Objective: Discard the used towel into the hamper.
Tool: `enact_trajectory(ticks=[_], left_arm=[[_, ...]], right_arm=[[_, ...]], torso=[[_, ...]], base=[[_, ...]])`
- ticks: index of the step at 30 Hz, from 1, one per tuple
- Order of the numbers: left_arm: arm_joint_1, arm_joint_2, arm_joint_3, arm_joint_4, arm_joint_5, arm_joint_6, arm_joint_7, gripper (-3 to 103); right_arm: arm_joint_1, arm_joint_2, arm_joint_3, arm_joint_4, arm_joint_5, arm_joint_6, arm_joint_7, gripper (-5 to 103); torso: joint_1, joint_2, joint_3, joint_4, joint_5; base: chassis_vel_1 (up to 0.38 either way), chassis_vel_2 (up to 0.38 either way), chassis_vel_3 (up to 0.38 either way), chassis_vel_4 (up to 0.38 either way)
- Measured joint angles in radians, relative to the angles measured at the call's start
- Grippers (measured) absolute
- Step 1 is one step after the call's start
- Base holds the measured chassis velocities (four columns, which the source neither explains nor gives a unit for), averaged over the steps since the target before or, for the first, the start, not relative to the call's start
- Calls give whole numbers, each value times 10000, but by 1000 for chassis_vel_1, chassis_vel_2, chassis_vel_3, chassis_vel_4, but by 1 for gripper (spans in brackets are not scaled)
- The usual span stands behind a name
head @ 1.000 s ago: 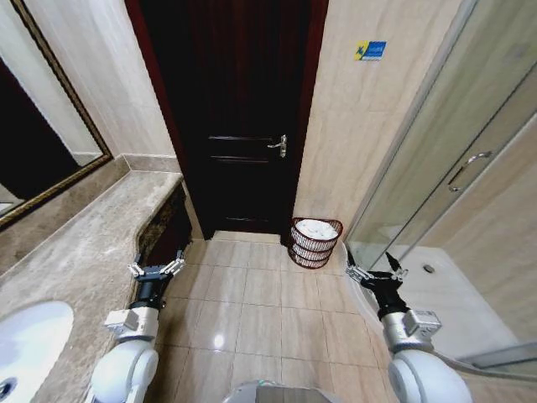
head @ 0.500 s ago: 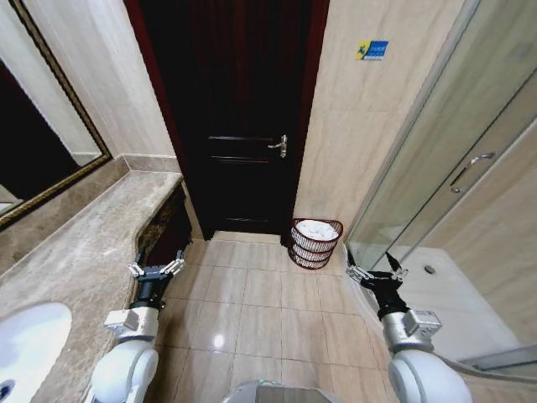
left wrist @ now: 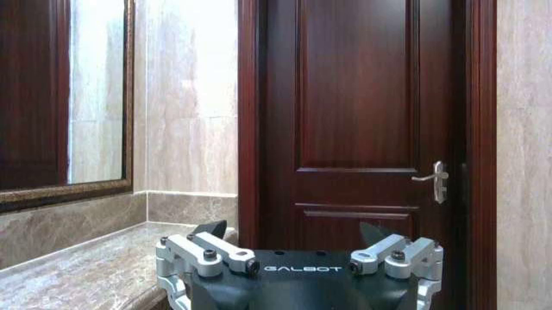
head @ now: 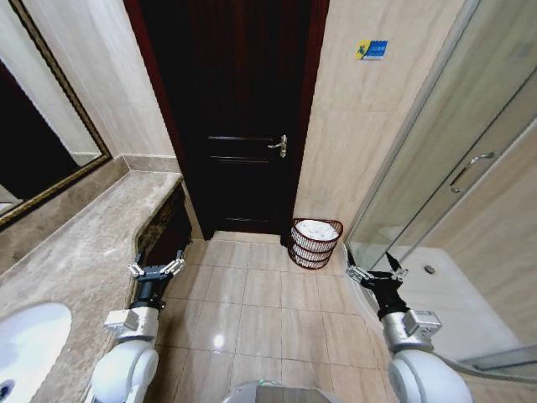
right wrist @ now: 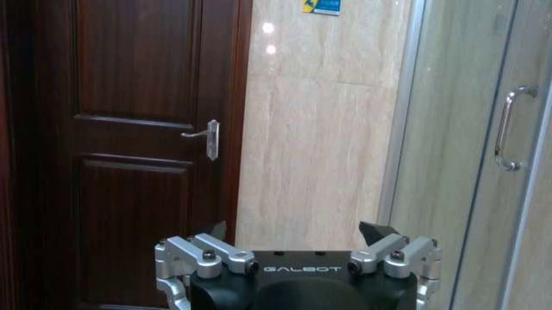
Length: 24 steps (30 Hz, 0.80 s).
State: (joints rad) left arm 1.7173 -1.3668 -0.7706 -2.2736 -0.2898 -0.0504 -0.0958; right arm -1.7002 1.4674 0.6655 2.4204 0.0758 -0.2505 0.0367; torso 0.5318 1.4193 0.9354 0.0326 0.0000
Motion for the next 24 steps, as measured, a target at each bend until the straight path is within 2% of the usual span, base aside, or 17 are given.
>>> enact_trajectory(ticks=[24], left_arm=[[0,0,0,0,0,0,0,100]], right_arm=[[0,0,0,0,0,0,0,100]], torso=[[0,1,0,0,0]], base=[[0,0,0,0]])
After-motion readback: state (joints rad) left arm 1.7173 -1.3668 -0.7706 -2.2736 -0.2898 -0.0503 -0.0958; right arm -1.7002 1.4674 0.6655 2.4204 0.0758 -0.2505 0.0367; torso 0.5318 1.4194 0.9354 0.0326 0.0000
